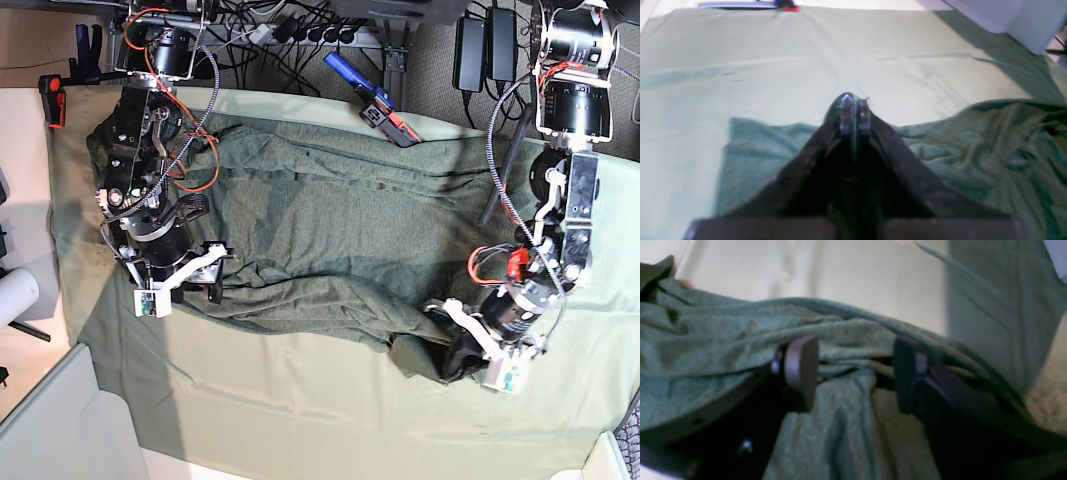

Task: Fold the T-shirt properly
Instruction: 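Lower the left gripper and grasp the shirt's hem end, then hold both shirt ends and pull the grippers apart to straighten it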

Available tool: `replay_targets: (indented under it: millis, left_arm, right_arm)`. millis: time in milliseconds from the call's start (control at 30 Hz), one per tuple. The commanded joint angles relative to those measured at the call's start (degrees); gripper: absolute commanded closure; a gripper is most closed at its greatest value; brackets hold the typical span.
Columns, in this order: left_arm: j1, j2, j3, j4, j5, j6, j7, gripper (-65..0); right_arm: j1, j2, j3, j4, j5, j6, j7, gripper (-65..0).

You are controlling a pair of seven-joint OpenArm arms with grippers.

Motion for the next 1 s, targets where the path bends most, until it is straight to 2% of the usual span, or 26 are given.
replay_targets:
  millis: [0, 133, 267, 300, 433, 500, 633, 800, 900, 967]
  left_arm:
    - [-0.94, -0.20, -1.20, 1.53, -0.59, -0.42, -1.64, 0.0]
    - [-0.04, -0.20, -4.63, 1.53, -0.63, -0.42, -1.57, 0.0]
    - [0.20, -0.17, -5.22, 1.53, -0.68, -0.42, -1.03, 0.0]
    - [0.26, -0.13, -5.16, 1.53, -0.96, -0.44, -1.05, -3.9]
    - [1.31, -0.15, -5.14, 1.53, -2.27, -0.44, -0.57, -29.3]
    - [2.10, -0.15, -5.14, 1.53, -3.58, -0.44, 0.79, -35.2]
    - [3.23, -0.17, -5.14, 1.62, -3.63, -0.46, 4.50, -35.3]
    - [4.66, -0.22, -5.25, 5.03, -3.56, -0.70, 4.85, -35.3]
    - [4.59, -1.18, -5.18, 6.14, -3.69, -0.70, 5.14, -35.3]
    - [4.59, -1.86, -5.18, 6.23, -3.65, -0.83, 5.14, -35.3]
  right_arm:
    - [1.05, 0.59, 0.42, 1.18, 0.04, 0.00, 1.51, -35.4]
    - [0.92, 1.33, 0.42, 1.18, -0.09, -0.02, 1.51, -35.4]
    - [0.94, 2.64, 0.42, 1.18, -0.09, -0.02, 1.53, -35.4]
    - [0.94, 2.91, 0.42, 1.18, -0.09, -0.02, 1.51, -35.4]
    - [0.92, 3.45, 0.44, 1.16, -0.09, -0.02, 1.51, -35.4]
    - [0.94, 3.54, 0.50, 1.16, -0.15, -0.02, 1.53, -35.4]
    - [0.92, 3.87, 0.52, 0.46, -3.74, -0.09, 2.51, -35.4]
    - [1.25, 7.43, 0.50, -5.18, -3.50, -0.17, 4.13, -35.4]
    - [1.25, 9.60, 0.46, -9.60, -3.54, 0.72, 7.80, -35.6]
    - [1.25, 10.95, 0.46, -11.80, -3.52, 1.62, 9.42, -38.6]
